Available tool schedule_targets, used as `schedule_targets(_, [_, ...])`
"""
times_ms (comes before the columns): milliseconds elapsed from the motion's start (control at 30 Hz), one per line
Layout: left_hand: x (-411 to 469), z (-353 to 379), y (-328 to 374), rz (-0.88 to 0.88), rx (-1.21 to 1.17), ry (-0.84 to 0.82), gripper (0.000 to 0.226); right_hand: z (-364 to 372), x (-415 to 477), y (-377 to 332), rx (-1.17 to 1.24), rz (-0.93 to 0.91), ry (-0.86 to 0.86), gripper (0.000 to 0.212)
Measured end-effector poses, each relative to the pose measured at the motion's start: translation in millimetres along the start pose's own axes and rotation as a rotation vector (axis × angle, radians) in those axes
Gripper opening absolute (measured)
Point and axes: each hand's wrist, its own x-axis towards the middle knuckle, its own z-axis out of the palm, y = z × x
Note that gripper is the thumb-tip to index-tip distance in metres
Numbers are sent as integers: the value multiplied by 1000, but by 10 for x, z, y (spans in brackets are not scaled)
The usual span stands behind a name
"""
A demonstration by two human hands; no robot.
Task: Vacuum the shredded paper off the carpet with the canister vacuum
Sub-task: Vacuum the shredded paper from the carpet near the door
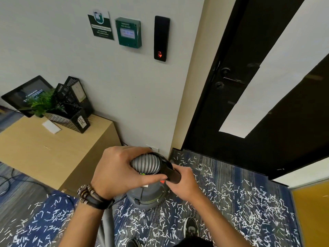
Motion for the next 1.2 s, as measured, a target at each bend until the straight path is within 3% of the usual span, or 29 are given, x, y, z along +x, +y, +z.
schedule_targets(267, [72,220,-72,-61,-1,-84,69,-119,164,143,-49,17,-13,10])
schedule_targets(400, [98,168,-120,-40,-28,-91,68,-31,63,126,-28,18,-11,29])
schedule_targets(633, [194,134,-61,19,-27,-56,63,-105,86,85,-31,1,70,22])
schedule_targets(800, [154,273,-200,-61,-24,-120,71,-113,125,172,-81,44,32,11])
schedule_targets(1200, [172,281,-123,-6,-119,-96,66,-104,-69,199,-45,59,37,21])
